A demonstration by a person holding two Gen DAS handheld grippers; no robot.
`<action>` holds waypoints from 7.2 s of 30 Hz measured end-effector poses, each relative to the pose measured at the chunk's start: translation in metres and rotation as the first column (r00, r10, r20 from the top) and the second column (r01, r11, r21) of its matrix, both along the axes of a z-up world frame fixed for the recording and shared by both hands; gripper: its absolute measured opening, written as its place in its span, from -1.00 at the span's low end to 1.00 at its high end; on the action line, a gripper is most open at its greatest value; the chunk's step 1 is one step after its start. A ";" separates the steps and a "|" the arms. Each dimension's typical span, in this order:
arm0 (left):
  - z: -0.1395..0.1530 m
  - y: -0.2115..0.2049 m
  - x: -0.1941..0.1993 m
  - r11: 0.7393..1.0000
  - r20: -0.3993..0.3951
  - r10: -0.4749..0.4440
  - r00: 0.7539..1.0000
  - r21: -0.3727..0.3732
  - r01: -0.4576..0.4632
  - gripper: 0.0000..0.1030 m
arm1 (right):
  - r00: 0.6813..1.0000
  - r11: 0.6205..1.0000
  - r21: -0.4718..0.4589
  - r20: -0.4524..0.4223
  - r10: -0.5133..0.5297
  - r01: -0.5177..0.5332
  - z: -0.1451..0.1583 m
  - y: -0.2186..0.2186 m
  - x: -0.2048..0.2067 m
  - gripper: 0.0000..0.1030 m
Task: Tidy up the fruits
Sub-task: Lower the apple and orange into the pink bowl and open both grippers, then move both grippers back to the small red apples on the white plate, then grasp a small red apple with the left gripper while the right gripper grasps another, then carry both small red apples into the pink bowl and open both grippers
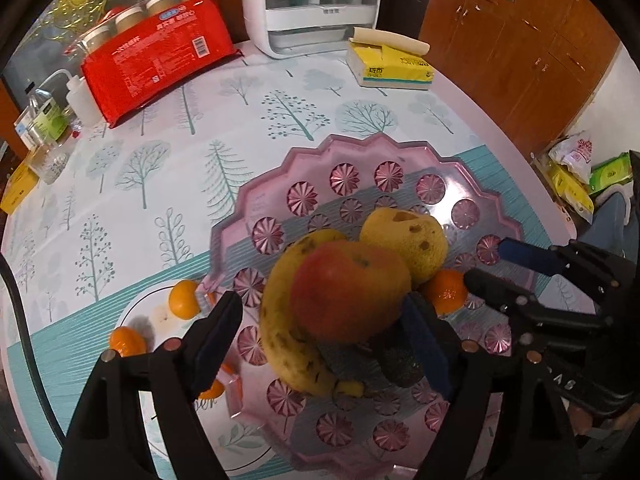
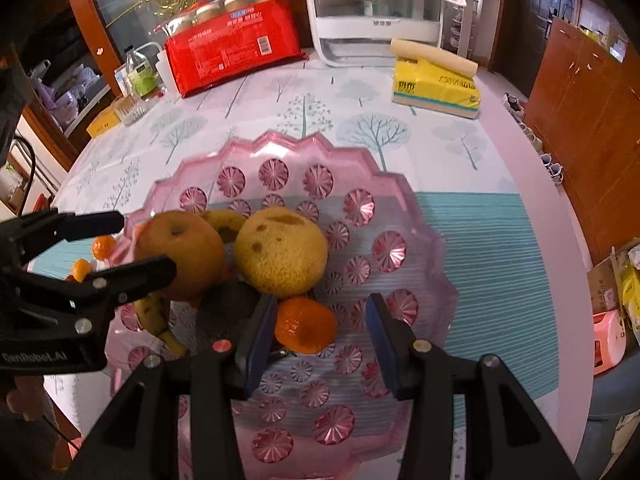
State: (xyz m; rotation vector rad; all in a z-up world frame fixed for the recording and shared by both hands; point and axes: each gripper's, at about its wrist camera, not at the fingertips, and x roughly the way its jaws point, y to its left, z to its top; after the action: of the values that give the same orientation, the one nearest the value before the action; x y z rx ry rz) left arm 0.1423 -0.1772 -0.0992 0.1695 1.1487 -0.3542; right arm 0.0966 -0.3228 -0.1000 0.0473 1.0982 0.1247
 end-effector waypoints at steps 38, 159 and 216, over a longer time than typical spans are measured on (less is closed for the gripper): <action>0.098 0.093 -0.065 1.000 0.155 -0.006 0.988 0.016 0.004 0.67 | 0.982 0.991 0.055 0.141 -0.125 0.119 0.095 0.057 -0.056 -0.02; 0.094 0.058 -0.095 0.936 0.217 -0.311 0.925 -0.103 0.338 -0.37 | 0.918 0.950 0.057 0.247 -0.311 0.307 0.094 0.067 -0.107 -0.34; 0.051 0.001 -0.088 0.990 0.177 -0.137 0.975 -0.018 0.142 0.49 | 0.985 0.988 0.041 0.080 -0.151 0.148 0.041 0.005 -0.070 -0.27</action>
State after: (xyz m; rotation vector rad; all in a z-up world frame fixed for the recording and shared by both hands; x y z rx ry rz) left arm 0.0540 -0.1761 -0.0482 0.2510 0.9587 -0.4715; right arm 0.0270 -0.3179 -0.0595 0.1545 1.0056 0.0106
